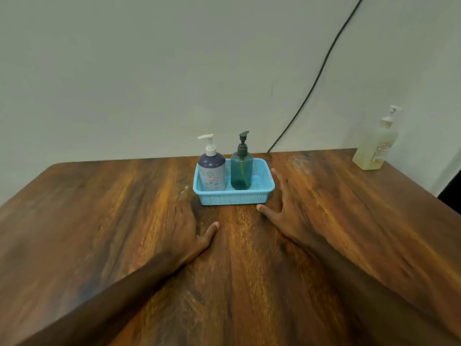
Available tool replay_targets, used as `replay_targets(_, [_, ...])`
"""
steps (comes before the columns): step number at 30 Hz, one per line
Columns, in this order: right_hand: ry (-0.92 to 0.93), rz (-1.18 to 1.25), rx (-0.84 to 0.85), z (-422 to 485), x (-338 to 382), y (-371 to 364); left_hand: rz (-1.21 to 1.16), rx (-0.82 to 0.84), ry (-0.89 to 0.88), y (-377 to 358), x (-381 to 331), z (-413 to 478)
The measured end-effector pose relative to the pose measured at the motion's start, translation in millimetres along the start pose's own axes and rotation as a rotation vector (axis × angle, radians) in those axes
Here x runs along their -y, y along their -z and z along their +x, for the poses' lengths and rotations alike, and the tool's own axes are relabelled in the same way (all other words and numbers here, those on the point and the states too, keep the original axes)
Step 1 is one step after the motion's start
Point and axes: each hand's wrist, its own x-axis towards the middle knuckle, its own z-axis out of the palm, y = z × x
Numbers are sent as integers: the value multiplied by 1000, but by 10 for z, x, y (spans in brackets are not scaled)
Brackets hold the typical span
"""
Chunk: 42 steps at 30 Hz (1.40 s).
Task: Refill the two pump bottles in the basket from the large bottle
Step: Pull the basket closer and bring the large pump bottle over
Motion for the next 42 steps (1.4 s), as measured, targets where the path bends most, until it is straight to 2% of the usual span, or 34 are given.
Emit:
replay_targets(3, [61, -39, 31, 41, 129, 6, -59, 5, -85, 44, -29, 62])
replay_targets(6, [46, 50, 50, 131, 261, 50, -111, 53, -37, 30, -32, 229])
replay_targets(12, [-3, 160, 44, 21, 502, 254, -107, -61, -54, 219, -91, 394])
replay_targets(18, [95, 206, -12, -294, 641, 521, -189, -153, -156, 372, -182, 59])
replay_targets(24, [147, 180, -17, -731, 651, 607, -246, -149, -125, 418, -269, -471])
replay_targets(29, [124, 172, 19, -1029, 593, 573, -233, -70, -20, 405, -298, -772])
replay_targets(38, [50, 97, 111, -1125, 582, 578, -158, -68, -32, 380, -324, -839])
replay_targets(42, [-139, 178, 82, -1012, 678, 688, -139, -68, -18, 369, -348, -815])
